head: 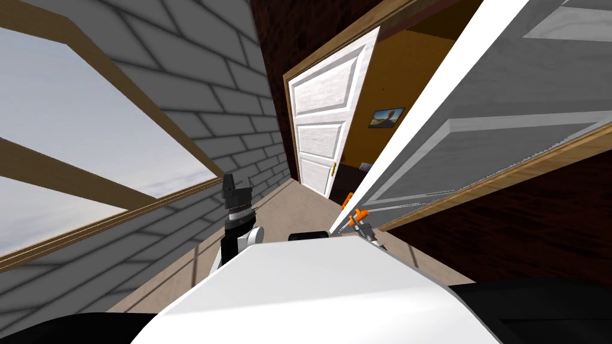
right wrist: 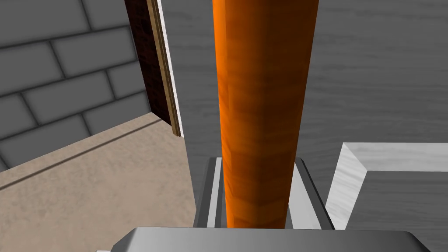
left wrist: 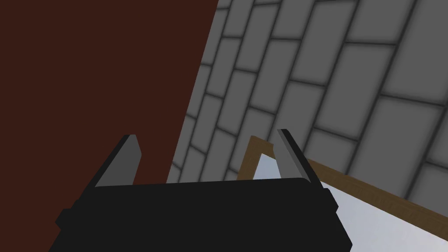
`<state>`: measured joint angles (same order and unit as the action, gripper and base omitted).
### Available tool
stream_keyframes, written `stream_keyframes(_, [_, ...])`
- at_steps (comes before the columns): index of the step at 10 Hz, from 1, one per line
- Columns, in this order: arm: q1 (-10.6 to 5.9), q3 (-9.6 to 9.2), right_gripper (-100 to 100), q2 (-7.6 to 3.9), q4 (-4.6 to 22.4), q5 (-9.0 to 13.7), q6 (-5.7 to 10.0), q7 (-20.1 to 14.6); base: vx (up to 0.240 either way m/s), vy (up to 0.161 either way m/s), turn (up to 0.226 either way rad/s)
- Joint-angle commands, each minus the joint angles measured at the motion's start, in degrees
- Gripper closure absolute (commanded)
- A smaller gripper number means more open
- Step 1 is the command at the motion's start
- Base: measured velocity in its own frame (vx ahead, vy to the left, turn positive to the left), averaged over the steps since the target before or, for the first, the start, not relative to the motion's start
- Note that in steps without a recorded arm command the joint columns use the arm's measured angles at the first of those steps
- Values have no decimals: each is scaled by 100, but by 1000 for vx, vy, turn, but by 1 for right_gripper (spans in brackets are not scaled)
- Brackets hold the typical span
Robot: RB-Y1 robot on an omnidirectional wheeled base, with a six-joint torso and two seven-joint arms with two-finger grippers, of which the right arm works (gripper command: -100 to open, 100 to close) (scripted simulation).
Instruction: Pull the door open
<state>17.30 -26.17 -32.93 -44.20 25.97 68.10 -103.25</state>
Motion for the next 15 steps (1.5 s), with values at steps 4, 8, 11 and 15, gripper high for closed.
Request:
stream_keyframes(4, [-5, -73, 100, -85, 78, -44, 158, -104, -188, -42, 98])
stream_keyframes(8, [-95, -155, 100, -125, 277, -93, 320, -224, -199, -60, 141])
stream_keyframes(11, [-169, -207, 100, -157, 414, -126, 447, -309, -195, -70, 133])
stream_keyframes(15, [-253, -265, 100, -193, 568, -163, 590, -405, -187, -59, 118])
